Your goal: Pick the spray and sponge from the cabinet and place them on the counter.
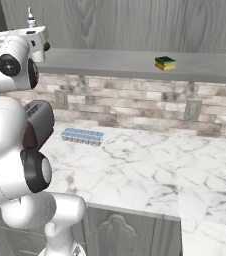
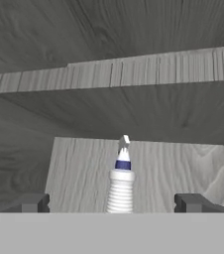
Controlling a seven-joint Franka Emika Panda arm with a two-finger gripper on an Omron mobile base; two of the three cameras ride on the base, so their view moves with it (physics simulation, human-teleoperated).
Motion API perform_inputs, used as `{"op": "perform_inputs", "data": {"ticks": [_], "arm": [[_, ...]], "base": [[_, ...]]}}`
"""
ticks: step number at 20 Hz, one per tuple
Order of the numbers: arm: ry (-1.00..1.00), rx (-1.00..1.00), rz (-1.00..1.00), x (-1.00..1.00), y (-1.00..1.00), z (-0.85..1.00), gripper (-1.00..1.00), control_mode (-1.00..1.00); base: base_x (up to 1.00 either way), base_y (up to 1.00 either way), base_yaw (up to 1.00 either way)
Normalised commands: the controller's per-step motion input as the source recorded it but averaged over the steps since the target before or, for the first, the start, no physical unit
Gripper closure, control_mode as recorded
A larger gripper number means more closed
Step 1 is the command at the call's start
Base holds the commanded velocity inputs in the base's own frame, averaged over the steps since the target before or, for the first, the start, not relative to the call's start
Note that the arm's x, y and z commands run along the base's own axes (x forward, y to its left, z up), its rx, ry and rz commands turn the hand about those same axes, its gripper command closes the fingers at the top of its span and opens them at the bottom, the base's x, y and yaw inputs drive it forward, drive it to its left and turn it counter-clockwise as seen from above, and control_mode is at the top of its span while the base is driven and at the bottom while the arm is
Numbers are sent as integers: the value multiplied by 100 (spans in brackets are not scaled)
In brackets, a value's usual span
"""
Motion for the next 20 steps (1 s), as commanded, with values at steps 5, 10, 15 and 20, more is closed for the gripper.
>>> {"op": "perform_inputs", "data": {"ticks": [5, 10, 15, 20], "arm": [[0, 0, -1, 19, 7, 2, -100, -100], [0, 0, -1, 29, 12, 0, -100, -100], [0, 0, -1, 26, 3, 1, -100, -100], [0, 0, 0, 28, 5, 1, -100, -100]], "base": [[0, 0, 0], [0, 0, 0], [0, 0, 0], [0, 0, 0]]}}
